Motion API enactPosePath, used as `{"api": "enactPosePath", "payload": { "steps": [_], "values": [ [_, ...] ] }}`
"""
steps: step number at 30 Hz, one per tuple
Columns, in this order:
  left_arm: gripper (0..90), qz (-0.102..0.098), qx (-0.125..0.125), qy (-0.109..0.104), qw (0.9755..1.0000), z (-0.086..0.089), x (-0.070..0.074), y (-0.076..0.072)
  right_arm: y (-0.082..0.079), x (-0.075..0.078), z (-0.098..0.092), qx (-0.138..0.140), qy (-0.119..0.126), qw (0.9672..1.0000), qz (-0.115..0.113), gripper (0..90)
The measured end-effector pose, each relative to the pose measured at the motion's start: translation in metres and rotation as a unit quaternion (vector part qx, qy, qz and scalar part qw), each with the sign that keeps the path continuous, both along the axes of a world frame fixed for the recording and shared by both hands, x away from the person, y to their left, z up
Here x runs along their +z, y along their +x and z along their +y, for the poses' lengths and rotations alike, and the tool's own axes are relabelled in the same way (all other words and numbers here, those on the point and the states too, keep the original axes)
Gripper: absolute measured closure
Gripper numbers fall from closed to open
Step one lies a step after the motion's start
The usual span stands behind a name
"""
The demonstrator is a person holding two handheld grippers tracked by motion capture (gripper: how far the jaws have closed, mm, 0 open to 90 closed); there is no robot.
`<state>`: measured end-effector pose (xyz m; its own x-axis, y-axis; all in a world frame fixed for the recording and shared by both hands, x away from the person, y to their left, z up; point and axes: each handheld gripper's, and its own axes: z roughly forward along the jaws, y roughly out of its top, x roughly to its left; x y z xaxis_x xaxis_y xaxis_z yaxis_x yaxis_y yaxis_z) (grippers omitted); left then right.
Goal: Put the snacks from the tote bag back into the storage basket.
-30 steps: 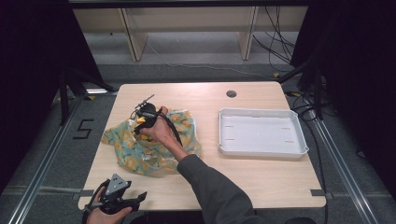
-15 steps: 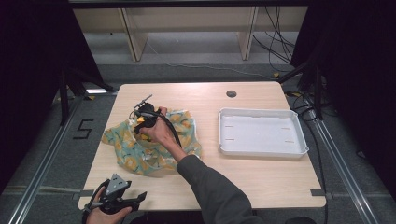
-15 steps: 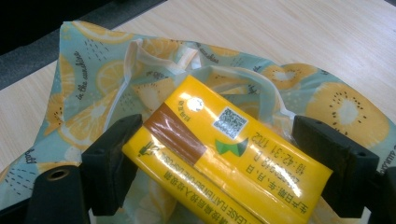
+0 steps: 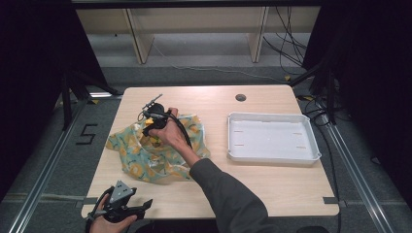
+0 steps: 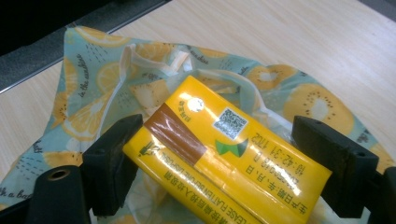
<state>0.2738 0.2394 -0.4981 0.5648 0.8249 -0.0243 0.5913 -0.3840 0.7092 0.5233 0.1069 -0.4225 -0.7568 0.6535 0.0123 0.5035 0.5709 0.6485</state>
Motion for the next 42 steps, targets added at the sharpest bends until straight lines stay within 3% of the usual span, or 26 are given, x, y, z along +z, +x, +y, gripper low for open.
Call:
{"api": "enactPosePath", "payload": {
  "steps": [3,4,5,6,7,10,12,14,15,16,20,23,24,25,26,29,30,31,32,33,34,35,36,37,41,42],
  "values": [
    [26.7,0.0,0.002,-0.002,1.0,0.0,0.0,0.0,-0.001,0.008,-0.005,0.017,-0.001,0.9997,-0.016,20.1],
    [26.7,0.0,0.002,-0.003,1.0,0.0,0.0,0.0,-0.003,0.012,-0.006,0.014,0.002,0.9999,-0.008,20.1],
    [26.7,0.001,0.0,0.0,1.0,0.0,0.0,0.0,-0.003,0.015,-0.008,0.02,0.002,0.9996,-0.019,20.1],
    [26.7,-0.001,0.008,-0.005,1.0,-0.001,-0.001,0.0,-0.007,0.019,-0.009,0.011,0.004,0.9999,-0.005,20.1],
    [26.7,-0.003,0.017,-0.015,0.9997,-0.002,-0.002,0.0,-0.007,0.022,-0.012,0.027,0.001,0.9995,-0.019,20.1],
    [26.6,0.003,-0.002,0.0,1.0,0.0,0.0,0.0,-0.01,0.031,-0.019,0.032,0.009,0.9992,-0.019,20.1],
    [26.5,0.001,-0.001,0.001,1.0,0.0,0.0,0.0,-0.013,0.038,-0.026,0.033,0.015,0.9992,-0.016,20.1],
    [26.5,-0.001,0.015,-0.014,0.9998,-0.002,-0.001,0.0,-0.015,0.043,-0.031,0.035,0.015,0.9991,-0.017,20.1],
    [26.5,-0.002,0.014,-0.015,0.9998,-0.002,-0.001,0.0,-0.016,0.045,-0.035,0.037,0.015,0.9989,-0.023,20.1],
    [26.5,0.002,0.0,0.0,1.0,0.0,0.001,0.0,-0.016,0.048,-0.039,0.036,0.015,0.9989,-0.025,20.1],
    [26.5,-0.004,0.008,-0.009,0.9999,-0.001,-0.001,0.0,-0.021,0.059,-0.058,0.041,0.022,0.9986,-0.025,20.1],
    [26.5,0.0,-0.002,0.001,1.0,0.001,0.001,0.0,-0.026,0.068,-0.076,0.038,0.021,0.9986,-0.03,20.1],
    [26.5,-0.002,0.004,-0.003,1.0,0.0,0.0,0.0,-0.026,0.07,-0.084,0.049,0.018,0.9978,-0.042,20.1],
    [26.5,-0.01,0.013,-0.018,0.9997,-0.003,-0.002,0.0,-0.029,0.073,-0.091,0.037,0.022,0.9985,-0.033,20.1],
    [26.5,-0.008,-0.001,-0.001,1.0,-0.001,-0.001,0.001,-0.03,0.076,-0.099,0.03,0.022,0.9988,-0.032,20.1],
    [26.5,-0.008,-0.003,0.002,1.0,0.0,0.0,0.001,-0.033,0.081,-0.123,0.024,0.017,0.9988,-0.038,20.1],
    [26.5,-0.007,0.001,-0.001,1.0,-0.001,0.0,0.0,-0.032,0.082,-0.132,0.031,0.012,0.9982,-0.05,20.1],
    [26.5,-0.007,-0.001,0.0,1.0,0.0,0.0,0.001,-0.035,0.084,-0.139,0.011,0.013,0.9992,-0.037,20.1],
    [26.5,-0.005,-0.002,0.005,1.0,0.001,0.0,0.001,-0.035,0.085,-0.147,0.008,0.01,0.9992,-0.038,20.1],
    [26.5,-0.005,0.018,-0.019,0.9996,-0.003,-0.002,0.0,-0.037,0.086,-0.155,0.002,0.011,0.9993,-0.036,20.1],
    [26.5,-0.011,0.02,-0.015,0.9996,-0.003,-0.001,0.0,-0.038,0.085,-0.163,-0.004,0.014,0.999,-0.042,20.1],
    [26.5,-0.01,0.016,-0.026,0.9995,-0.003,-0.002,0.0,-0.039,0.086,-0.171,-0.008,0.011,0.9992,-0.039,20.1],
    [26.5,-0.009,0.008,-0.018,0.9998,-0.002,-0.001,0.0,-0.04,0.085,-0.18,-0.01,0.01,0.9992,-0.037,20.1],
    [26.5,-0.005,-0.001,0.012,0.9999,0.002,0.001,0.001,-0.041,0.085,-0.188,-0.017,0.009,0.9991,-0.038,20.1],
    [26.5,-0.01,0.005,-0.002,0.9999,0.0,-0.001,0.001,-0.045,0.078,-0.219,-0.031,0.009,0.9985,-0.045,20.1],
    [26.5,-0.008,0.006,-0.003,0.9999,0.0,-0.001,0.001,-0.047,0.077,-0.227,-0.038,0.011,0.9986,-0.034,20.1]
  ]
}}
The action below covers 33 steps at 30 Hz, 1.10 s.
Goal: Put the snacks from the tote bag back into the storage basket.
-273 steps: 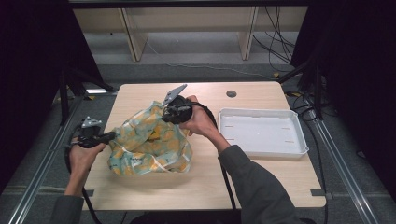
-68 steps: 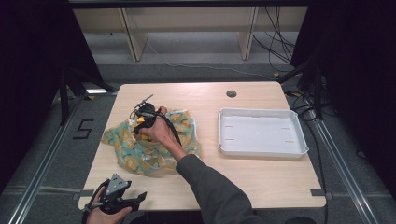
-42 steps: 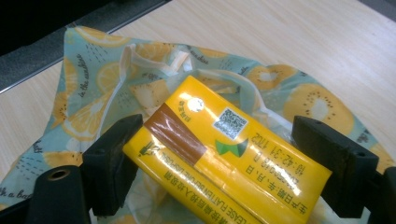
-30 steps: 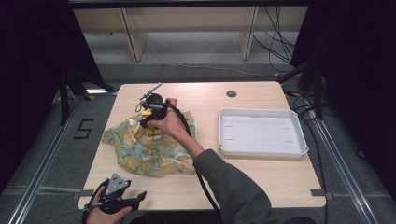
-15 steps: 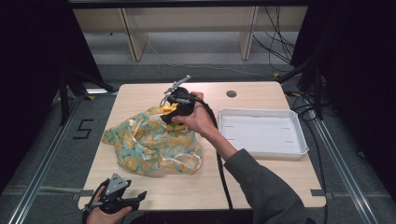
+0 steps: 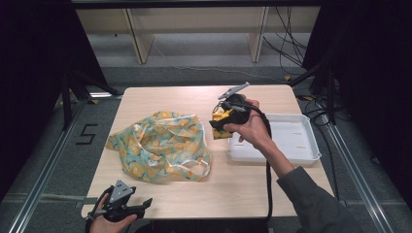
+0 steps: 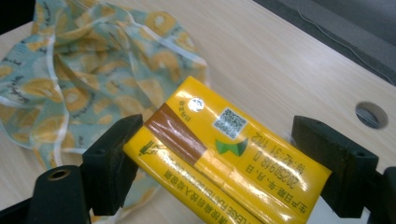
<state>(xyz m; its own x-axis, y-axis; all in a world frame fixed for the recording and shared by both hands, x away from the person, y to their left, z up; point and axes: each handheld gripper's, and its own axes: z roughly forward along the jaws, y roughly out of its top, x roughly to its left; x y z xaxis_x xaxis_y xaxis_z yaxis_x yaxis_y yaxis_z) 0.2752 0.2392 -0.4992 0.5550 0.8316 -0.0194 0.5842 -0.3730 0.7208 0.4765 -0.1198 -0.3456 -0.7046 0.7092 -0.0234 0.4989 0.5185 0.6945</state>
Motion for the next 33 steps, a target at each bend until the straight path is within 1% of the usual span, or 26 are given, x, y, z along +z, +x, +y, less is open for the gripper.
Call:
{"api": "enactPosePath", "payload": {
  "steps": [1,2,5,8,9,10,11,12,13,14,17,18,19,20,21,22,23,24,25,26,28,29,30,31,32,33],
  "values": [
    [26.5,-0.001,0.0,0.0,1.0,0.0,0.0,0.0,-0.001,-0.003,-0.006,-0.005,0.006,1.0,-0.003,20.1],
    [26.5,-0.002,0.0,0.0,1.0,0.0,0.0,0.0,-0.002,-0.004,-0.013,-0.006,-0.003,1.0,0.004,20.1],
    [26.5,-0.003,-0.001,0.001,1.0,0.0,0.0,0.0,-0.003,-0.01,-0.029,-0.017,-0.007,0.9998,0.001,20.1],
    [26.5,-0.004,-0.006,0.008,0.9999,0.001,0.0,0.001,-0.004,-0.016,-0.039,-0.029,-0.007,0.9995,0.0,20.1],
    [26.5,-0.001,-0.005,0.005,1.0,0.001,-0.001,0.001,-0.004,-0.017,-0.043,-0.03,-0.012,0.9995,0.006,20.1],
    [26.4,-0.002,-0.001,-0.004,1.0,0.0,-0.001,0.0,-0.005,-0.019,-0.045,-0.037,-0.007,0.9993,0.004,20.1],
    [26.4,0.0,-0.005,0.001,1.0,0.0,0.0,0.0,-0.005,-0.021,-0.049,-0.038,-0.011,0.9992,0.005,20.2],
    [26.4,-0.003,-0.003,-0.001,1.0,0.0,0.0,0.0,-0.006,-0.024,-0.049,-0.048,-0.003,0.9988,0.005,20.1],
    [26.4,-0.005,-0.002,-0.001,1.0,0.0,0.0,0.001,-0.006,-0.025,-0.053,-0.048,-0.015,0.9987,0.011,20.1],
    [26.4,-0.004,-0.002,-0.002,1.0,0.0,0.0,0.001,-0.006,-0.029,-0.054,-0.054,-0.004,0.9985,0.012,20.2],
    [26.4,-0.006,-0.001,0.005,1.0,0.001,-0.001,0.001,-0.005,-0.035,-0.06,-0.057,-0.014,0.9982,0.013,20.2],
    [26.4,-0.004,-0.001,0.004,1.0,0.001,0.0,0.001,-0.005,-0.038,-0.062,-0.061,-0.013,0.9979,0.019,20.2],
    [26.4,-0.003,0.0,0.006,1.0,0.001,0.0,0.001,-0.005,-0.04,-0.064,-0.061,-0.015,0.998,0.013,20.2],
    [26.4,-0.002,-0.001,0.002,1.0,0.0,0.0,0.001,-0.006,-0.042,-0.064,-0.067,-0.01,0.9975,0.02,20.1],
    [26.4,0.002,-0.002,0.005,1.0,0.001,0.0,0.001,-0.006,-0.044,-0.066,-0.059,-0.015,0.998,0.017,20.2],
    [26.4,0.001,-0.004,0.004,1.0,0.001,0.0,0.002,-0.007,-0.046,-0.066,-0.068,-0.005,0.9975,0.022,20.2],
    [26.4,-0.003,-0.003,0.002,1.0,0.0,-0.001,0.002,-0.008,-0.047,-0.068,-0.063,-0.016,0.9977,0.021,20.1],
    [26.4,0.001,0.0,-0.002,1.0,0.0,-0.002,0.002,-0.008,-0.051,-0.068,-0.07,-0.007,0.9975,0.01,20.1],
    [26.4,0.003,-0.002,0.005,1.0,0.0,-0.001,0.001,-0.008,-0.05,-0.069,-0.066,-0.016,0.9974,0.023,20.2],
    [26.4,0.001,-0.001,0.01,0.9999,0.0,-0.001,0.001,-0.009,-0.053,-0.068,-0.072,-0.008,0.9971,0.023,20.2],
    [26.4,0.006,-0.003,0.001,1.0,0.0,-0.001,0.001,-0.009,-0.056,-0.069,-0.076,-0.012,0.9968,0.019,20.2],
    [26.4,0.002,-0.003,0.002,1.0,0.0,-0.001,0.001,-0.009,-0.057,-0.069,-0.077,-0.012,0.9967,0.023,20.1],
    [26.4,0.0,0.001,-0.001,1.0,0.0,-0.002,0.001,-0.009,-0.06,-0.069,-0.077,-0.01,0.9968,0.016,20.1],
    [26.4,-0.003,-0.005,0.002,1.0,0.0,-0.001,0.002,-0.009,-0.06,-0.071,-0.072,-0.017,0.9971,0.021,20.1],
    [26.4,-0.005,-0.003,0.002,1.0,0.0,-0.001,0.002,-0.01,-0.061,-0.069,-0.078,-0.012,0.9965,0.027,20.1],
    [26.4,-0.001,-0.002,0.003,1.0,0.0,-0.001,0.001,-0.009,-0.063,-0.07,-0.074,-0.017,0.9969,0.02,20.1]
  ]
}}
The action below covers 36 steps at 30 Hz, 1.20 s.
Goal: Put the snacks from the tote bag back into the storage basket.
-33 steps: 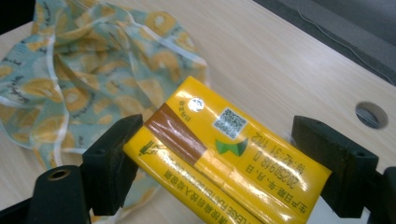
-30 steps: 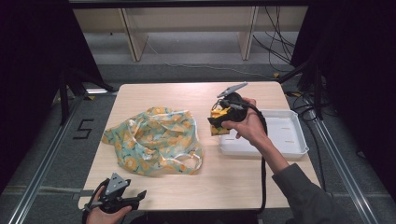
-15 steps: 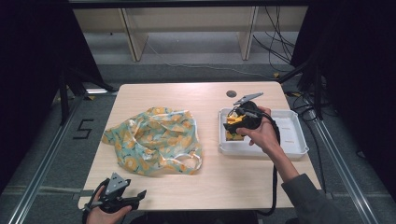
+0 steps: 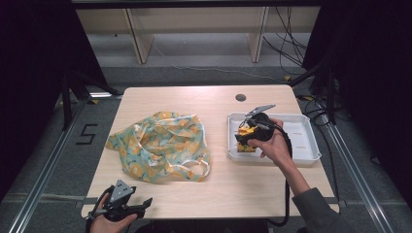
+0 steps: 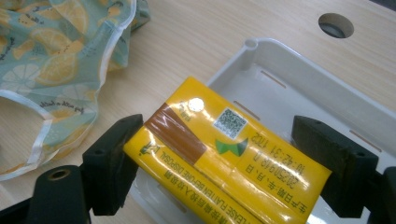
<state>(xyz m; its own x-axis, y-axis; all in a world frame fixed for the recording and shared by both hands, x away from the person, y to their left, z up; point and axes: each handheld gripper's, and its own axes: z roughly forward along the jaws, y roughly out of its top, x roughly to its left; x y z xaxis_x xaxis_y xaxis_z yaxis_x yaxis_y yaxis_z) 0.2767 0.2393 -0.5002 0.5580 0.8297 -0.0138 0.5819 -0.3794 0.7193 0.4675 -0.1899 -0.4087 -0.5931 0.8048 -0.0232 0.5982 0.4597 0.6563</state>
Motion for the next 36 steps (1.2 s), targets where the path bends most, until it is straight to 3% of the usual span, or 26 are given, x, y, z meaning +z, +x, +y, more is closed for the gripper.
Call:
{"api": "enactPosePath", "payload": {
  "steps": [1,2,4,7,10,12,13,15,16,18,20,23,24,27,36],
  "values": [
    [26.4,0.001,0.002,-0.005,1.0,-0.001,-0.001,0.0,-0.001,0.0,0.001,-0.005,0.006,0.9999,0.008,20.1],
    [26.4,0.004,-0.001,-0.001,1.0,0.0,0.0,0.0,-0.001,-0.002,0.001,-0.004,0.01,0.9999,0.003,20.1],
    [26.4,0.005,-0.003,0.002,1.0,0.0,0.0,0.0,-0.001,-0.002,0.001,-0.004,0.004,0.9999,0.014,20.1],
    [26.4,0.002,0.002,-0.005,1.0,-0.001,-0.001,0.0,-0.001,-0.005,0.002,-0.004,0.008,0.9999,0.008,20.1],
    [26.4,0.003,0.0,-0.003,1.0,0.0,0.0,0.0,-0.001,-0.008,0.004,-0.006,0.007,0.9999,0.014,20.1],
    [26.4,0.003,0.001,-0.002,1.0,-0.001,0.0,0.0,-0.002,-0.011,0.006,-0.01,0.018,0.9997,0.009,20.1],
    [26.4,0.003,-0.001,0.001,1.0,0.0,0.0,0.0,-0.001,-0.01,0.005,-0.004,0.007,0.9999,0.014,20.1],
    [26.4,0.005,0.0,-0.001,1.0,0.0,0.0,0.0,-0.002,-0.013,0.008,-0.01,0.017,0.9998,0.009,20.2],
    [26.4,-0.002,-0.003,-0.001,1.0,0.0,0.0,0.0,-0.001,-0.013,0.008,-0.011,0.015,0.9998,0.008,20.1],
    [26.4,0.003,-0.001,0.001,1.0,0.0,0.0,0.0,-0.002,-0.013,0.008,-0.018,0.013,0.9996,0.019,20.1],
    [26.4,0.003,0.001,-0.002,1.0,0.0,0.0,0.0,0.0,-0.018,0.008,-0.018,0.012,0.9997,0.004,20.1],
    [26.4,0.003,0.002,-0.003,1.0,-0.001,0.0,0.0,-0.001,-0.018,0.007,-0.028,0.023,0.9992,0.016,20.1],
    [26.4,0.005,0.002,-0.003,1.0,0.0,0.0,0.0,-0.001,-0.017,0.006,-0.027,0.016,0.9993,0.022,20.1],
    [26.4,0.003,0.0,0.0,1.0,0.0,0.0,0.0,-0.001,-0.019,0.007,-0.025,0.013,0.9995,0.014,20.1],
    [26.4,0.002,0.004,-0.004,1.0,0.0,-0.001,0.0,-0.001,-0.023,0.009,-0.036,0.022,0.9989,0.02,20.1]
  ]
}}
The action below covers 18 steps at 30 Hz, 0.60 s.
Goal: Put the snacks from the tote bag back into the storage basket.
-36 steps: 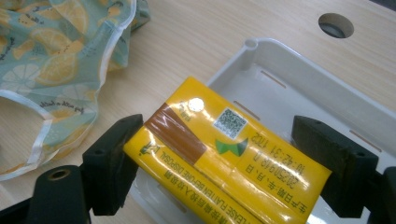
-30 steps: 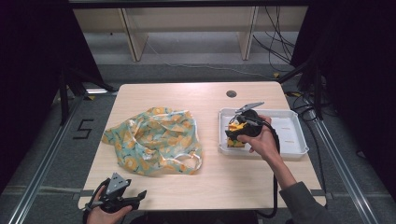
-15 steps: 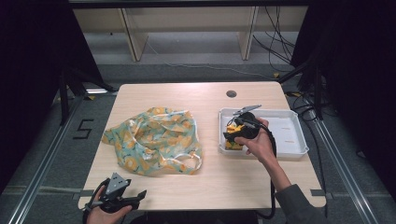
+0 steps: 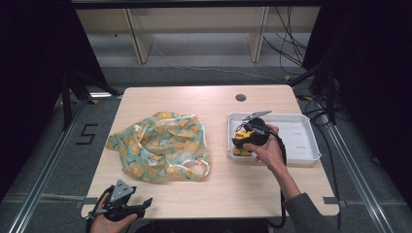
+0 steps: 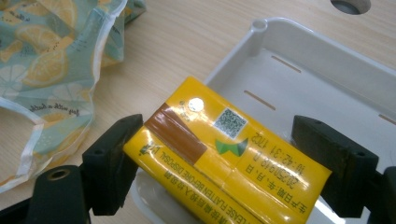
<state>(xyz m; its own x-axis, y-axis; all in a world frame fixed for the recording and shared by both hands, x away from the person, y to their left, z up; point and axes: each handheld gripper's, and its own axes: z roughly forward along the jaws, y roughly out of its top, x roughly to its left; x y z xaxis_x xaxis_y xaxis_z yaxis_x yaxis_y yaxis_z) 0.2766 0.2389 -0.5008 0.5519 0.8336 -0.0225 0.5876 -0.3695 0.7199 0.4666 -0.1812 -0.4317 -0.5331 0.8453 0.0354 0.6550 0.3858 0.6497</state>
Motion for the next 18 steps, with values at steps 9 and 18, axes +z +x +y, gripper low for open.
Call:
{"api": "enactPosePath", "payload": {
  "steps": [9,18],
  "values": [
    [26.4,-0.002,-0.005,0.002,1.0,0.0,0.0001,0.0002,-0.0012,0.0002,0.0,0.03,-0.021,0.9993,-0.008,19.9],
    [26.3,0.003,-0.005,0.007,1.0,-0.0003,0.0009,0.0005,-0.003,-0.0029,-0.0013,0.014,0.012,0.9998,-0.008,19.0]
  ]
}}
